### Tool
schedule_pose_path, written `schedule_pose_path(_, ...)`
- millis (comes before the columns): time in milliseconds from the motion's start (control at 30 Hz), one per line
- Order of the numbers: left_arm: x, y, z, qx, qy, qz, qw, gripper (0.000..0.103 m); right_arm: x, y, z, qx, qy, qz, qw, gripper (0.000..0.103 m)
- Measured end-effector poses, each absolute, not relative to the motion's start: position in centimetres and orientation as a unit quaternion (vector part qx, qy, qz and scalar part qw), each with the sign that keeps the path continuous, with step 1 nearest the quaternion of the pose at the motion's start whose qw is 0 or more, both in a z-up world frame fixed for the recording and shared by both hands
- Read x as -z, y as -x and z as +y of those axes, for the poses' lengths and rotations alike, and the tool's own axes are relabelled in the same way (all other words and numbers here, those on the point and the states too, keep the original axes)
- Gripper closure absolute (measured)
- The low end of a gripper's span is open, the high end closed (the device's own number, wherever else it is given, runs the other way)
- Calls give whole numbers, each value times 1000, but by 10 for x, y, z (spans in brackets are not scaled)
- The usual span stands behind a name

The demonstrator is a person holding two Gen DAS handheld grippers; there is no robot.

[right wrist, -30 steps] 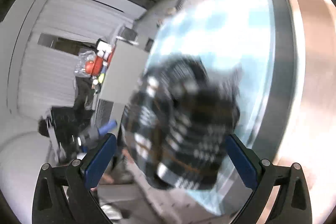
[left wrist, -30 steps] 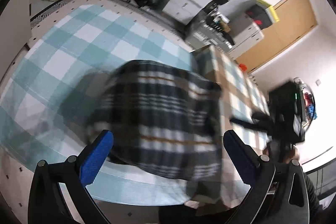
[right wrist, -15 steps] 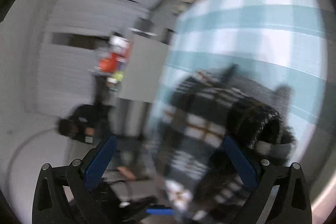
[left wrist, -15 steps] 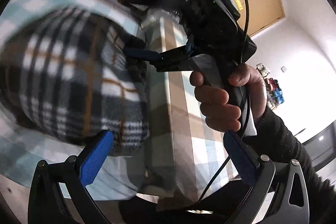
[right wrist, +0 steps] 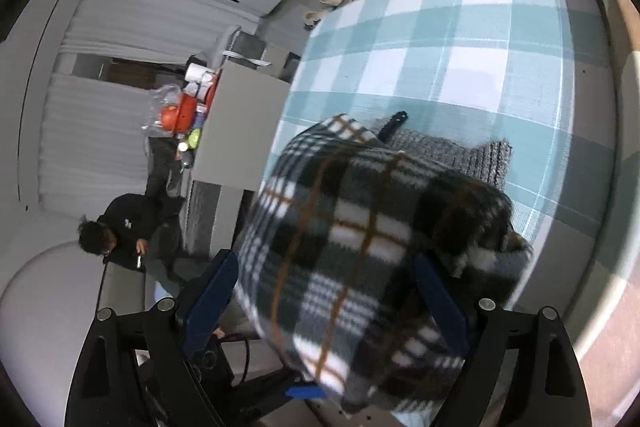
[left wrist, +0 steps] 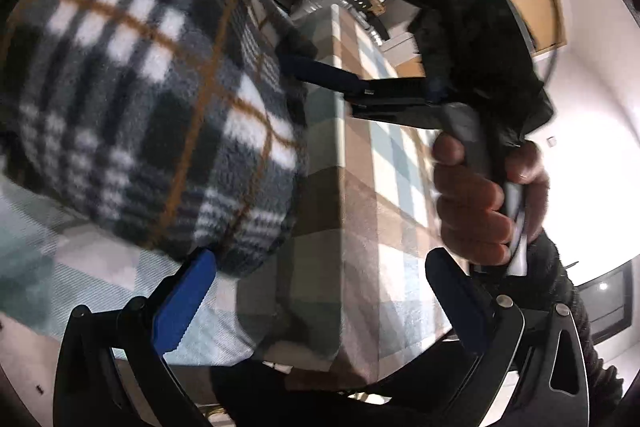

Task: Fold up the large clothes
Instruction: 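Carry the bundle to the teal checked bed and set it down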

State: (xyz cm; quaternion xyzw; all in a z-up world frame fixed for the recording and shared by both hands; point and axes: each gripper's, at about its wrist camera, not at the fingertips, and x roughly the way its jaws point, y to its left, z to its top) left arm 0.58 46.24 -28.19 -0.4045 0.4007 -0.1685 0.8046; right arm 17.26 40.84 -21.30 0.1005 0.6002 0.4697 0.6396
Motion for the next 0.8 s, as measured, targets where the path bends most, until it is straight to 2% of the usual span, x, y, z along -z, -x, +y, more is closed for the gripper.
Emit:
schedule_pose_path(167,263,15,467,104,356,396,840,1,173,-147,369,-474,-63,551,684,12)
schedule_pose_path(233,248,26,470,64,327,375,865,1,154,-131,346,-473,-45,514,714,0)
schedule_pose_path(367,212,50,458,-40,240,336,910,1,118,-91,302,-470,-4,422,775,0)
schedule_pose_path(500,187,80,410,-140,178,284,932,1,94,-39,266,-459,41,322,827,0)
schedule_pose_path(633,183,94,383,-217,144,241,935,1,89,5,247,-450,63,247,856,0)
schedule_pose_path(800,180,113,369,-259,154,222,927,1,105,37,232,-444,66,223,865,0)
